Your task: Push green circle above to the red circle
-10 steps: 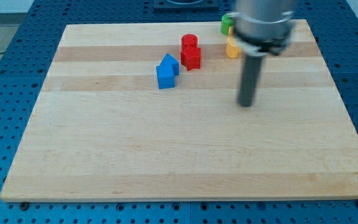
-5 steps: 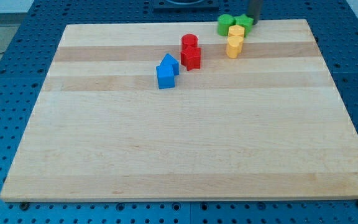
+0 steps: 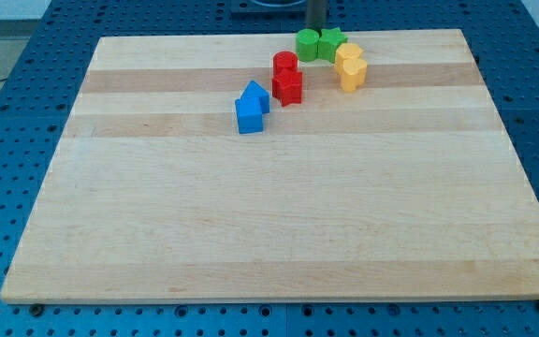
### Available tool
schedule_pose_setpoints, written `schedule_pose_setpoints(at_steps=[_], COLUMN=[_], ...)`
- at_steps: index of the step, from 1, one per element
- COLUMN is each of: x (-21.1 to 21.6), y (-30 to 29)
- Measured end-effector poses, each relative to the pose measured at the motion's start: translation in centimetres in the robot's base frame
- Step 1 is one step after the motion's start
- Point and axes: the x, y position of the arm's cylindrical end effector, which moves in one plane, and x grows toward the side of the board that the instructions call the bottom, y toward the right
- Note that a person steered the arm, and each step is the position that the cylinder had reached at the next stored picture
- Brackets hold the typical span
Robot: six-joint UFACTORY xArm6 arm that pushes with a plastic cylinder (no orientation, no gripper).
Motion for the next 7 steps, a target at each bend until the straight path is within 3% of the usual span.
schedule_pose_setpoints(at_steps=[3,7], x=[3.1,2.1], y=[2.8,-4.0])
